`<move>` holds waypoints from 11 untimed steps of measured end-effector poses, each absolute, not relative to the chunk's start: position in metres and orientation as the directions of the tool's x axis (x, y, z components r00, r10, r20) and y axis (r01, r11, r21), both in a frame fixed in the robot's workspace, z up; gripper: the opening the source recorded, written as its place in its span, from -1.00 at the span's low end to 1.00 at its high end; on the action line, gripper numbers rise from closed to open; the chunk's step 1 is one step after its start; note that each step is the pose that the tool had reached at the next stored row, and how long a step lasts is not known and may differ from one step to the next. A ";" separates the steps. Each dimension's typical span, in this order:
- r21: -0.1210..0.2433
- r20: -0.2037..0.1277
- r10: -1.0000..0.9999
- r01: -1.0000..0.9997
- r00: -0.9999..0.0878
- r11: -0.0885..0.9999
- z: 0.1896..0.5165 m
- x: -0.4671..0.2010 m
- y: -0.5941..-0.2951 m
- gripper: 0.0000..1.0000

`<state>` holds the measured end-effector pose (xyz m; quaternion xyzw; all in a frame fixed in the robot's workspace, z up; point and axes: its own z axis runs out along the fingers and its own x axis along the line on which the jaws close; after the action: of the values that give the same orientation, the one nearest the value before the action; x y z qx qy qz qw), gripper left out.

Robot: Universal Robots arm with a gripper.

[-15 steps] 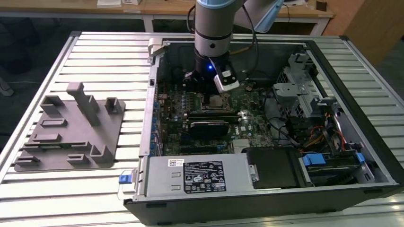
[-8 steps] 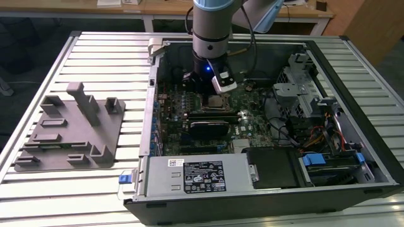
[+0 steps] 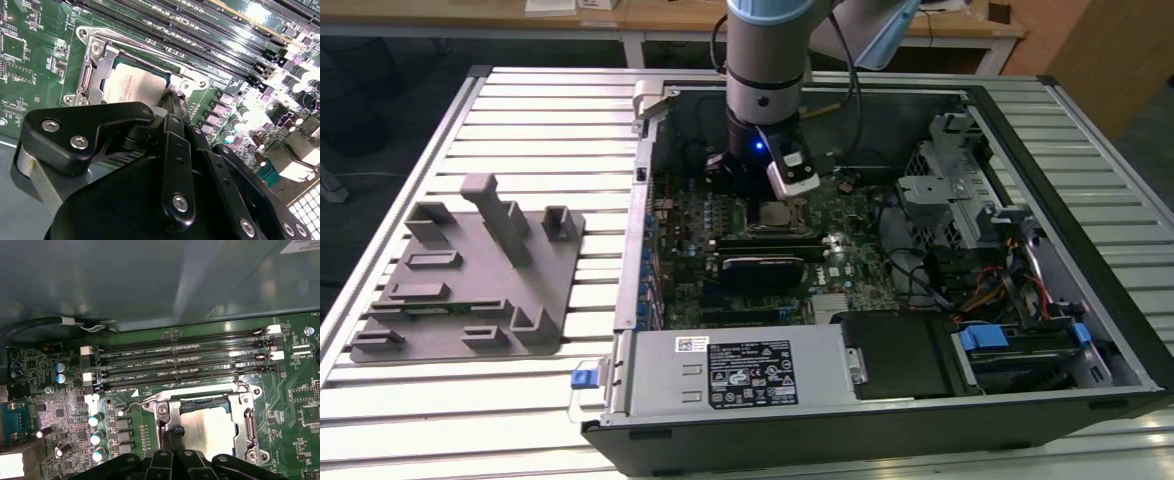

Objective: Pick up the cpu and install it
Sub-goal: 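Close the cpu cover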

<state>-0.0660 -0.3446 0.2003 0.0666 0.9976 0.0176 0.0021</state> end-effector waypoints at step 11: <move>0.040 -0.001 0.133 0.133 -0.991 0.990 0.200 -0.061 -0.345 -0.79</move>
<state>-0.0608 -0.3446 0.2003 0.0666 0.9976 0.0198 0.0020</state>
